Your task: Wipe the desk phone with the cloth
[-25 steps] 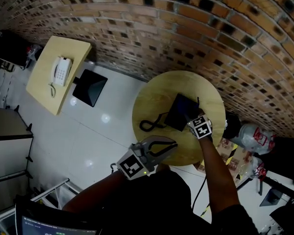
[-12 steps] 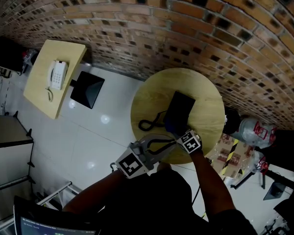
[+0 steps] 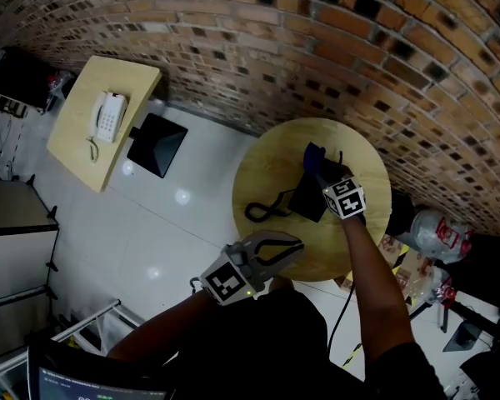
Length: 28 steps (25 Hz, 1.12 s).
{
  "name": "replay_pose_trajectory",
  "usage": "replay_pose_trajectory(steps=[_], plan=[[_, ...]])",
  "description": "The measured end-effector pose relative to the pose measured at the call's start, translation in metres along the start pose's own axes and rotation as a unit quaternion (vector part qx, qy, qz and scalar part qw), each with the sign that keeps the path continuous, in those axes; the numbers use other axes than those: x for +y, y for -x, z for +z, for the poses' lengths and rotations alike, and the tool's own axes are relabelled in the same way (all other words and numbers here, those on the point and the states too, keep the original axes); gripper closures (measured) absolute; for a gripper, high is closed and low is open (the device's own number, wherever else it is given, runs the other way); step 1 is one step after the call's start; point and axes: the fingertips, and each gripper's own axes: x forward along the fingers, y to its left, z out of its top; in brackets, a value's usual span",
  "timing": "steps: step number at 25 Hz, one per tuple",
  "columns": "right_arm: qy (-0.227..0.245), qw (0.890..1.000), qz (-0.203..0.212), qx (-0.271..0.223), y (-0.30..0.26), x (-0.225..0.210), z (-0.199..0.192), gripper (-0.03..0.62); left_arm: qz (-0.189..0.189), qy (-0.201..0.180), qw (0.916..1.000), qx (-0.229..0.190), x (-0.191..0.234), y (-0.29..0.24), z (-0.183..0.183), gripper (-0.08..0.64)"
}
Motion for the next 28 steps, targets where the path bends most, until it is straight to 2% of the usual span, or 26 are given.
replay_pose_trajectory(steps=[3, 7, 15, 18, 23, 25, 28], plan=[[0.020, 1.000, 0.006, 0.014, -0.016, 0.006, 0.000, 0.502, 0.013, 0.004, 0.9999, 0.004, 0.005, 0.007, -0.004, 0.543], [0.019, 0.999, 0.027, 0.020, -0.018, 0.043, -0.017, 0.502, 0.020, 0.007, 0.9998, 0.002, 0.009, 0.010, -0.004, 0.543], [0.013, 0.990, 0.117, 0.079, -0.014, 0.148, -0.095, 0.502, 0.015, 0.003, 0.9999, 0.000, 0.009, 0.004, -0.004, 0.543], [0.006, 0.987, 0.136, 0.090, -0.008, 0.169, -0.116, 0.502, 0.007, 0.006, 1.0000, 0.000, 0.004, -0.003, -0.003, 0.543], [-0.028, 0.993, 0.103, 0.047, 0.013, 0.138, -0.109, 0.502, -0.011, 0.009, 0.9999, 0.000, -0.004, -0.019, -0.006, 0.543], [-0.046, 0.996, 0.071, 0.024, 0.028, 0.107, -0.102, 0.502, -0.022, 0.008, 0.9997, 0.001, -0.009, -0.028, -0.005, 0.543], [-0.074, 0.997, 0.002, 0.004, 0.054, 0.042, -0.107, 0.502, -0.040, 0.006, 0.9992, 0.003, -0.017, -0.043, -0.001, 0.543]])
